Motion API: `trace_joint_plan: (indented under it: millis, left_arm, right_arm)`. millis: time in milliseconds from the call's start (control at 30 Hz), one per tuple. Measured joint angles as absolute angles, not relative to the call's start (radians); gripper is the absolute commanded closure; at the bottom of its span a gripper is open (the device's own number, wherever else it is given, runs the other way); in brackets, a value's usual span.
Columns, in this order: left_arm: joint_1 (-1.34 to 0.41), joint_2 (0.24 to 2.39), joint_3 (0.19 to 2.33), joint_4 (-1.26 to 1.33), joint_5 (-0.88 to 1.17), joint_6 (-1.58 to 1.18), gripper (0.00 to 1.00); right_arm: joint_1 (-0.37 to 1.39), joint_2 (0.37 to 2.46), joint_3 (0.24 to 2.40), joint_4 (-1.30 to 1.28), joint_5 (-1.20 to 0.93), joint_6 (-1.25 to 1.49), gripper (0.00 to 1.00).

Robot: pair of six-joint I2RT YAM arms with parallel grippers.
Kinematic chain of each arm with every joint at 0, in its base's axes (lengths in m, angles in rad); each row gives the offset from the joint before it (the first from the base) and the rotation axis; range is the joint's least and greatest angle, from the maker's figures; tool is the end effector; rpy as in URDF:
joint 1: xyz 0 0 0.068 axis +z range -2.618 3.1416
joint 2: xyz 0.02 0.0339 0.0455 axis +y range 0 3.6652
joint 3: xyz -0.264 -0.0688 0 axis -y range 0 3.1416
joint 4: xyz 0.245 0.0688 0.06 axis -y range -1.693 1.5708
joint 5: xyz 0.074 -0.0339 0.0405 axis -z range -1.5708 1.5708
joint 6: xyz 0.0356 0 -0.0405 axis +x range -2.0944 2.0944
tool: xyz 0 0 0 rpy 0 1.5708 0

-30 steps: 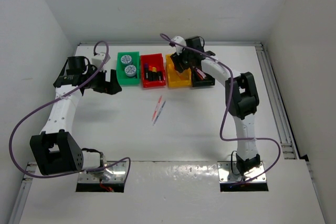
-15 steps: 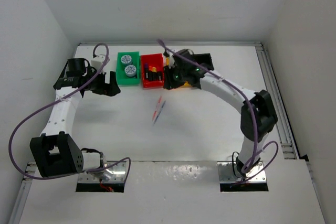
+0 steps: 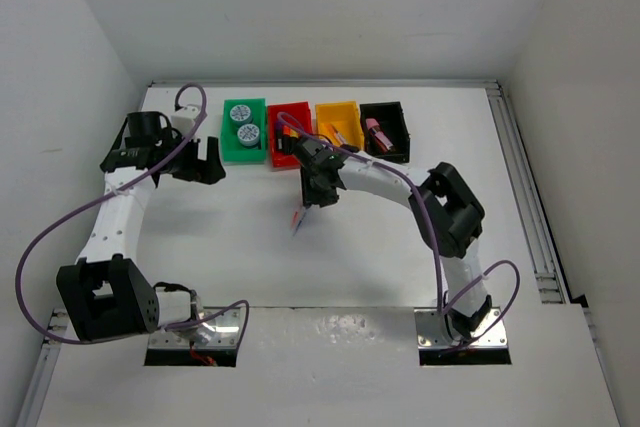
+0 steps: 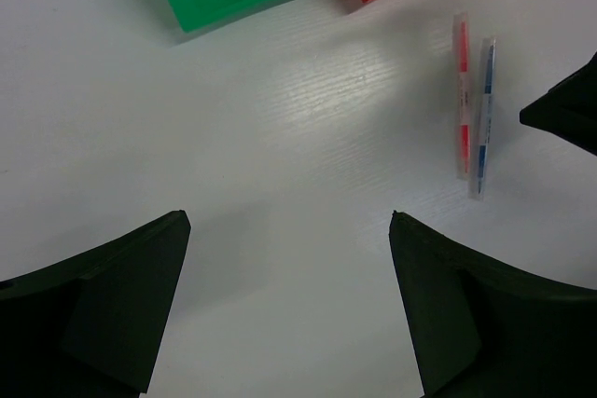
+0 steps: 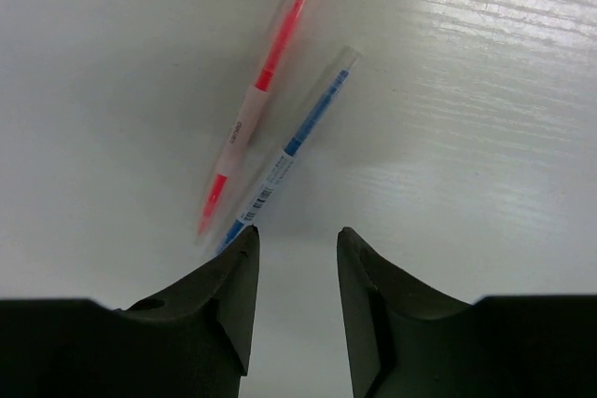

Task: Sort the stationery into containers
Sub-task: Pick up the pen from the center of the board.

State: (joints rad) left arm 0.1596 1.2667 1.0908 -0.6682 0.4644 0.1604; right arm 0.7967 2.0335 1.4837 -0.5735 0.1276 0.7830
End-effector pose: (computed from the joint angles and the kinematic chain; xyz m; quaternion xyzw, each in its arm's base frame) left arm 0.2622 0.0261 0.3025 0.0821 0.9096 -0.1572 0.3757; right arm 0.3006 0.3010 0.1743 0.0075 0.9732 0.1135 0.2000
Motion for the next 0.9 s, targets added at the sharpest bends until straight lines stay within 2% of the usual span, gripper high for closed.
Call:
trace_joint_plan:
  millis: [900]
  left_arm:
    - [0.212,1.256,1.064,-0.697,0.461,0.207,0.05]
  right_arm:
    - [0.795,2.151,1.545,-0.566,0.127,0.82,0.6]
